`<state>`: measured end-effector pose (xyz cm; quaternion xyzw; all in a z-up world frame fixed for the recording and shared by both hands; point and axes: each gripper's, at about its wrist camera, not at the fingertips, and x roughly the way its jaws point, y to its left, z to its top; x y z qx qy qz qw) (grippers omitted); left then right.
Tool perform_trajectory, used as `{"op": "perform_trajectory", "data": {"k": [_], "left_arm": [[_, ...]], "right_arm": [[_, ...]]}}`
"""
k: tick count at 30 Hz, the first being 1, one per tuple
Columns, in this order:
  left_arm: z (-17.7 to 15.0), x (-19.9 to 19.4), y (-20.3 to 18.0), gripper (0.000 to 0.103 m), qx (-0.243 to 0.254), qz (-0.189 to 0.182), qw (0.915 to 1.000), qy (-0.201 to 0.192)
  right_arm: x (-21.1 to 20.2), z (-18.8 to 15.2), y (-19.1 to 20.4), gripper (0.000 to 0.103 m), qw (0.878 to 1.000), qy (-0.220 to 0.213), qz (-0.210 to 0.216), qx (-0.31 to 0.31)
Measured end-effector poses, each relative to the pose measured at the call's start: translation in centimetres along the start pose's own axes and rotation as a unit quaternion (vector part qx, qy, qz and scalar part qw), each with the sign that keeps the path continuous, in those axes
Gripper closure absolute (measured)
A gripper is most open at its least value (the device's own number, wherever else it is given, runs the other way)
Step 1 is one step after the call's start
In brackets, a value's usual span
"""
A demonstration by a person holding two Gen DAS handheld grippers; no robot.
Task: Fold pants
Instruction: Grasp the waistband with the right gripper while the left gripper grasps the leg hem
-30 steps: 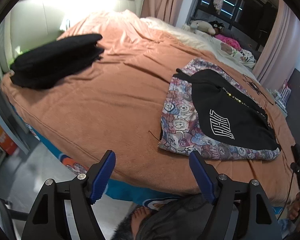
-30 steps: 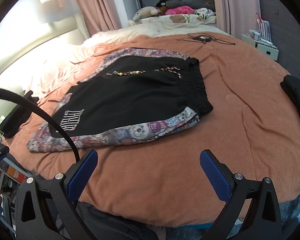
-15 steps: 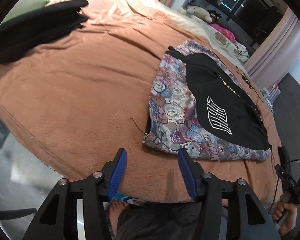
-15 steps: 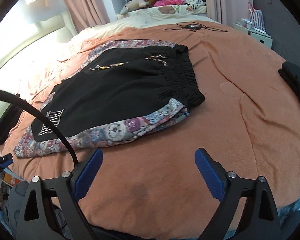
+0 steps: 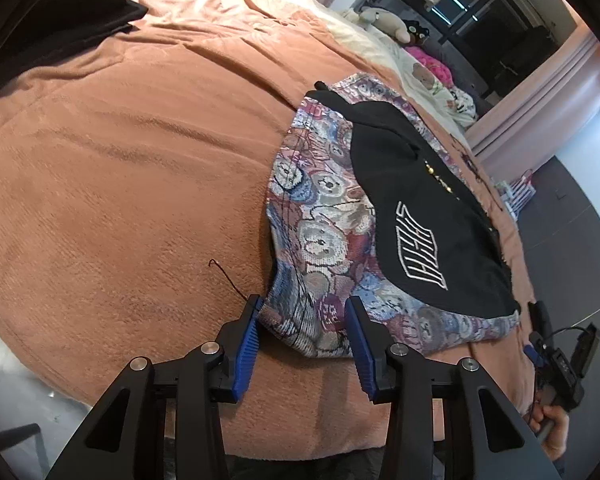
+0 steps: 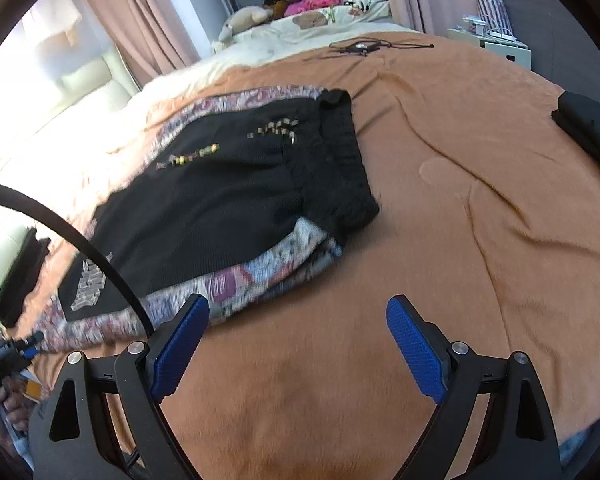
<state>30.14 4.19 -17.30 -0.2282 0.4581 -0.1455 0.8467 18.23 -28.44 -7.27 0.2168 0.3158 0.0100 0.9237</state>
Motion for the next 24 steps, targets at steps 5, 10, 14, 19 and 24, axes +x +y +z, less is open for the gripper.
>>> {"op": "perform_trajectory", "data": {"k": [5, 10, 14, 19, 24], "left_arm": [[-0.6, 0.1, -0.1, 0.077, 0.003, -0.018, 0.9998, 0.010], [-0.5, -0.1, -0.1, 0.094, -0.004, -0.026, 0.9996, 0.009], [-0.2, -1.3, -1.5, 0.097, 0.010, -0.017, 0.9998, -0.008], [0.6, -3.3, -2.7, 0.098, 0.011, -0.020, 0.9992, -0.033], [1.8, -5.3, -5.2, 0.098, 0.032, -0.013, 0.9977, -0.058]], "right_arm": [[1.9, 1.7, -1.8, 0.012, 0.998, 0.003, 0.053, 0.040], [4.5, 2.7, -3.6, 0.029, 0.995, 0.029, 0.061, 0.079], [6.7, 3.0, -4.8, 0.064, 0.989, 0.058, 0.090, 0.106], [5.9, 3.5, -6.2, 0.094, 0.986, 0.048, 0.115, 0.113], [3.2, 3.8, -6.6, 0.096, 0.987, 0.023, 0.117, 0.111]]}}
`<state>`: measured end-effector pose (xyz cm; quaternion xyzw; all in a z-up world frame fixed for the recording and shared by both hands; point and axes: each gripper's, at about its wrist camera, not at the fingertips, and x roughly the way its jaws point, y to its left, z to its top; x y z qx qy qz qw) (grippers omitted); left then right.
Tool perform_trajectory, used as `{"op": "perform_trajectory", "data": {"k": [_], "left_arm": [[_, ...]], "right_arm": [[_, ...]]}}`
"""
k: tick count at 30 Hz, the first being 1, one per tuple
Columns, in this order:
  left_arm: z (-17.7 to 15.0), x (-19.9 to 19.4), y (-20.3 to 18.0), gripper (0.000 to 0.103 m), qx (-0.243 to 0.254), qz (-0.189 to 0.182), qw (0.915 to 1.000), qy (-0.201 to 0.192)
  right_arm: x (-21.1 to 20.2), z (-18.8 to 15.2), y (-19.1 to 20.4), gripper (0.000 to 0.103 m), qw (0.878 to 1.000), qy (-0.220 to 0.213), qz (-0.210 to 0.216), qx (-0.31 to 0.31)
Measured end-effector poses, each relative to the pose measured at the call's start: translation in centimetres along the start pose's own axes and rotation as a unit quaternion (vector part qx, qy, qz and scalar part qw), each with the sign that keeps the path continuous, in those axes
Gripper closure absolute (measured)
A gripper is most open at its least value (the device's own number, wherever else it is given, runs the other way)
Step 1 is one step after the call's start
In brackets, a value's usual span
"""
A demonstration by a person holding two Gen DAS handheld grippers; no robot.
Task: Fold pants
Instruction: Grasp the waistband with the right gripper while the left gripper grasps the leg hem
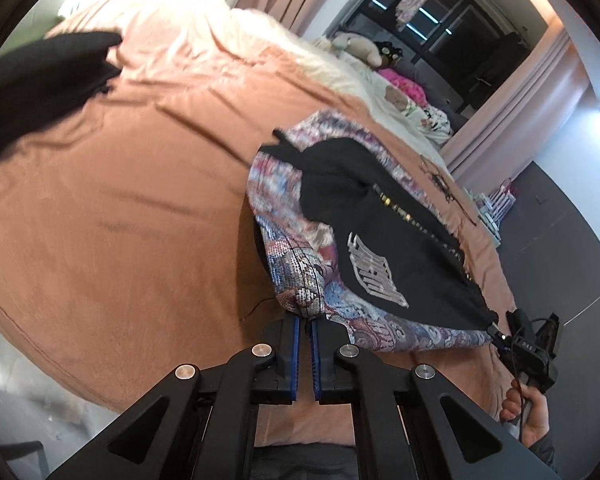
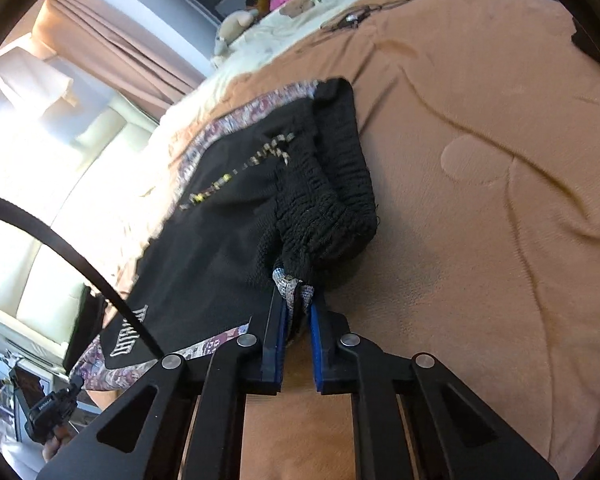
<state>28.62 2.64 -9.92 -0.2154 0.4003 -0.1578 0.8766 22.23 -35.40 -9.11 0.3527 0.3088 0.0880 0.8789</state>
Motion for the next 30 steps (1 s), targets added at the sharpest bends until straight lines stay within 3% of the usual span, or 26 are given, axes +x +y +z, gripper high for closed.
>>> {"op": "perform_trajectory", "data": {"k": [11, 22, 30], "left_arm": [[6.9, -1.0, -3.7, 0.098, 0.037, 0.005, 0.9983, -0.045], [14.6, 0.6, -8.1, 0.098, 0.078, 0.015, 0.9938, -0.078], [20.3, 4.2, -10.9, 0.098, 0.106, 0.025, 0.9901, -0.088]], "right_arm": [[-2.8, 2.2, 1.5, 0.096, 0.999, -0.021, 0.034, -0.015], [-1.3, 5.7, 3.2, 0.096, 0.998, -0.029, 0.042, -0.036], [0.8, 8.3, 3.8, 0.096, 0.998, -0.035, 0.045, -0.038]]}}
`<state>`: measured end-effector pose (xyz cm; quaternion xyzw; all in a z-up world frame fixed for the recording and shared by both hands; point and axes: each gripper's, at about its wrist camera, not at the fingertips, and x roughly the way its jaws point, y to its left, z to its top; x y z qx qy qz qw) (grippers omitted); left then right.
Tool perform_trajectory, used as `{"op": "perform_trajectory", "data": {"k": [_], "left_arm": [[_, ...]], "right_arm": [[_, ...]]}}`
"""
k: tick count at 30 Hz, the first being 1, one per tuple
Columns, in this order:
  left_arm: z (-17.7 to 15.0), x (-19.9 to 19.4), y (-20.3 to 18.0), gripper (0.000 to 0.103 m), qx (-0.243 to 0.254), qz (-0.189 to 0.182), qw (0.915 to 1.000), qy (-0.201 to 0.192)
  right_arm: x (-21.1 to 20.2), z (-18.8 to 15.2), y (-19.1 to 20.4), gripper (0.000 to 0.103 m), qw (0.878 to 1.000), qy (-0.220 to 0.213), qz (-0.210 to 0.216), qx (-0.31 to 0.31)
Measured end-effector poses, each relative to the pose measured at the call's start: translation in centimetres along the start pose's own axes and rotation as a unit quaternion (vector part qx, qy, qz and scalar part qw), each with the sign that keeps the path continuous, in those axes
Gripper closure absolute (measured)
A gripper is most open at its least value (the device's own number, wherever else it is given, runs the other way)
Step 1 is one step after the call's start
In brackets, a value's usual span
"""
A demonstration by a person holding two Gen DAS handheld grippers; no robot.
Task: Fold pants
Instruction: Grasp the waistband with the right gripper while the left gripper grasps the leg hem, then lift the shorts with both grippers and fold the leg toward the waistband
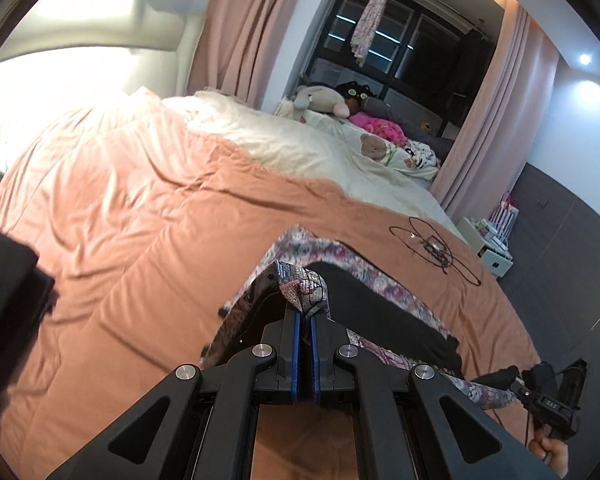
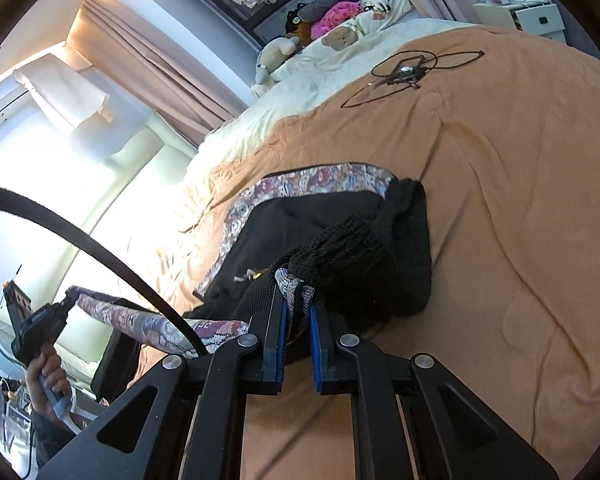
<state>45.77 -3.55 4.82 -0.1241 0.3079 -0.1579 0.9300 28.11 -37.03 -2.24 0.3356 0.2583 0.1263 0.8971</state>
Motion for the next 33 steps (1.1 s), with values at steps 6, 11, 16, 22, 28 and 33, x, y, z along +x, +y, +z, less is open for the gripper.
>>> {"op": "perform_trajectory", "data": {"k": [6, 11, 16, 22, 28, 33], "left_arm": [[3.3, 4.8, -0.8, 0.098, 0.012, 0.001, 0.9999, 0.002], [5.6, 9.4, -1.2, 0.098, 0.020, 0.002, 0.9998, 0.010], [7.4, 14.3, -1.5, 0.098, 0.023, 0.007, 0.9995, 0.022], [9.5, 21.4, -2.2, 0.098, 0.044, 0.009, 0.9982, 0.040], [10.7, 28.3, -2.8, 0.098, 0.062, 0.016, 0.9957, 0.066], [11.1, 33.5, -2.1, 0.098, 0.057, 0.022, 0.9944, 0.086]], "right_arm": [[2.5, 2.5, -0.2, 0.096, 1.000, -0.003, -0.003, -0.004], [5.1, 4.1, -0.6, 0.096, 1.000, 0.000, -0.017, -0.008], [7.9, 6.2, -0.9, 0.096, 1.000, -0.005, -0.023, -0.001], [11.2, 7.8, -2.0, 0.095, 0.999, -0.011, -0.040, 0.020], [13.6, 8.0, -3.3, 0.087, 0.998, -0.020, -0.048, 0.042], [13.7, 7.7, -4.0, 0.043, 0.998, -0.028, -0.053, 0.037]]}}
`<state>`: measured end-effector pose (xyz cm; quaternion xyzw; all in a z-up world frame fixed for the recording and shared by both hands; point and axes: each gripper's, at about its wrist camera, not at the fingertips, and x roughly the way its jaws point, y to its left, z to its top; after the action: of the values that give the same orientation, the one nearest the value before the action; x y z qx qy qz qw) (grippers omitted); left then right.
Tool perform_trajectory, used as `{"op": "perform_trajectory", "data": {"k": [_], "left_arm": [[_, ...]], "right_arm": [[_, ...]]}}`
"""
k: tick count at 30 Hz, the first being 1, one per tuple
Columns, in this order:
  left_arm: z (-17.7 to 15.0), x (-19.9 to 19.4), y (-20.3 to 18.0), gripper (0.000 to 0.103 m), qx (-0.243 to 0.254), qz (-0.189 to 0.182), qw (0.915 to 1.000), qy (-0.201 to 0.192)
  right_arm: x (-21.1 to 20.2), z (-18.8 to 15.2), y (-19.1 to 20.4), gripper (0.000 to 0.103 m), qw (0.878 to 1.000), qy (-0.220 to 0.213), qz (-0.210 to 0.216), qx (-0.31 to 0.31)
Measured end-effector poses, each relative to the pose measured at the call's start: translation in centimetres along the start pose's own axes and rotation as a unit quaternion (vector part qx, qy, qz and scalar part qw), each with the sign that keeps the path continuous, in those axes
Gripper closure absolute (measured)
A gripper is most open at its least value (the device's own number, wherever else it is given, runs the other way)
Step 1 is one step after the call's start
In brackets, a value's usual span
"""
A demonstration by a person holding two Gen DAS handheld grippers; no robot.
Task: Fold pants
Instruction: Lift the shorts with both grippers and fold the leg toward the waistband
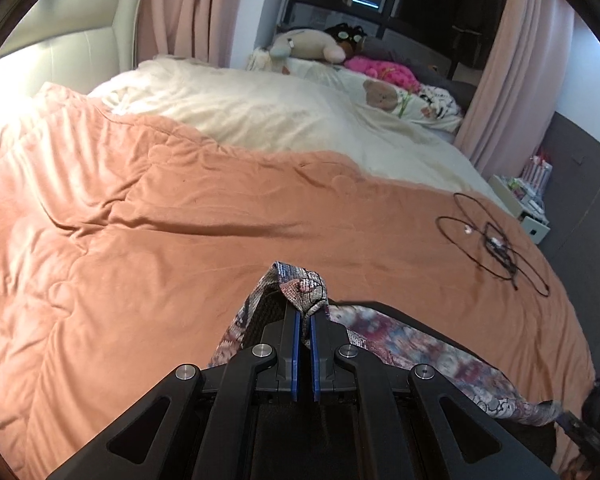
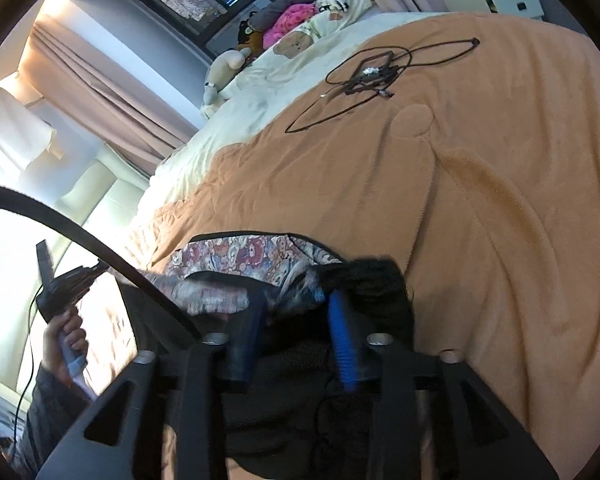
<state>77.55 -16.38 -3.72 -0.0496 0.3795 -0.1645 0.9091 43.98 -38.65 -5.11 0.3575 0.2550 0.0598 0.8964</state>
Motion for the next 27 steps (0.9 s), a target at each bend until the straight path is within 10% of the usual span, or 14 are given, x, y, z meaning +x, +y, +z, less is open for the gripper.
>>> {"op": "perform_trajectory", "data": {"k": [2, 7, 21, 27], "left_arm": [[0.4, 1.4, 0.5, 0.097, -0.007, 0.000, 1.0000, 0.004], [0.5, 3.9, 2.0, 0.042, -0.019, 0.015, 0.9995, 0.019], [-2.4, 8.1, 2.2, 0.043, 0.079, 0.071, 0.9917, 0.073], [-2.0, 10.9, 1.7, 0.052, 0.110, 0.070, 0.9891, 0.068]], "right_arm": [[-1.0, 0.0, -0.4, 0.018, 1.000, -0.024, -0.015, -0.008], [-1.5, -0.3, -0.6, 0.018, 0.998, -0.014, -0.040, -0.036], [2.7, 2.1, 1.4, 0.025, 0.991, 0.049, -0.058, -0.110], [4.8, 2.8, 1.3, 0.056, 0.989, 0.069, -0.056, -0.121]]}}
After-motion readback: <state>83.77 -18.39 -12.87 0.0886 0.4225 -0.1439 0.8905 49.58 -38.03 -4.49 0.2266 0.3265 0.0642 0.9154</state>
